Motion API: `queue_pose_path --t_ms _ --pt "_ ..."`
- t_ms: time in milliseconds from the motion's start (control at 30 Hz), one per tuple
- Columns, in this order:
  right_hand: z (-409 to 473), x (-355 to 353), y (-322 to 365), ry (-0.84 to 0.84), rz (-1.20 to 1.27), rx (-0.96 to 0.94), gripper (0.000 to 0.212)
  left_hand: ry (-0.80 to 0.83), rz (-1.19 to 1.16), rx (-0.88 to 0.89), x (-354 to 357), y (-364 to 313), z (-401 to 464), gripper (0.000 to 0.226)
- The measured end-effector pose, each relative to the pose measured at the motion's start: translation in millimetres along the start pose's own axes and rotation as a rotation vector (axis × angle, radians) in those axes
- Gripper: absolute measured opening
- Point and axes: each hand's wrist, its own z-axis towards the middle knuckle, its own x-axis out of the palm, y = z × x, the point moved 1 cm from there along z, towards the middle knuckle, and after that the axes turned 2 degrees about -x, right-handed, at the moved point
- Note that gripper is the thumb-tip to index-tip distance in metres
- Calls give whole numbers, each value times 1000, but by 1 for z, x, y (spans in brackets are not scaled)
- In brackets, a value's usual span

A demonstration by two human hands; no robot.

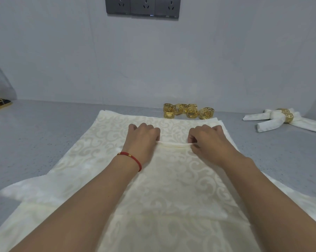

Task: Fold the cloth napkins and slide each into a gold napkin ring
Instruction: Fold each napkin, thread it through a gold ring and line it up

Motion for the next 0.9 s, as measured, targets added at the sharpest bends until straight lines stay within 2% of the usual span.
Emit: queue_pose_path --t_ms 100,167,233,333,433,567,700,833,900 --pt "-1 -10 5 113 -152 -76 24 67 71 90 -10 -4 -3 37" --pt "-5 -18 8 176 -154 -91 18 149 6 93 -15 -2 -3 32" --pt "-12 -18 8 142 0 -30 13 202 -124 51 -14 4 -4 25" --pt "-22 -3 0 2 331 94 15 110 -327 -32 -12 12 -9 26" --pt "-24 3 -6 12 333 115 17 95 -403 -84 -9 14 -9 28" --pt "-24 -3 -3 47 103 66 12 153 -271 -15 -3 13 -7 23" --pt "-20 -5 1 -3 -12 3 7 65 -87 33 -4 10 -8 11" --pt "-15 -4 4 -81 -85 -70 12 -50 4 76 -6 8 -8 26" --pt "-16 -6 4 -43 -95 -88 14 9 30 93 -13 4 -8 32"
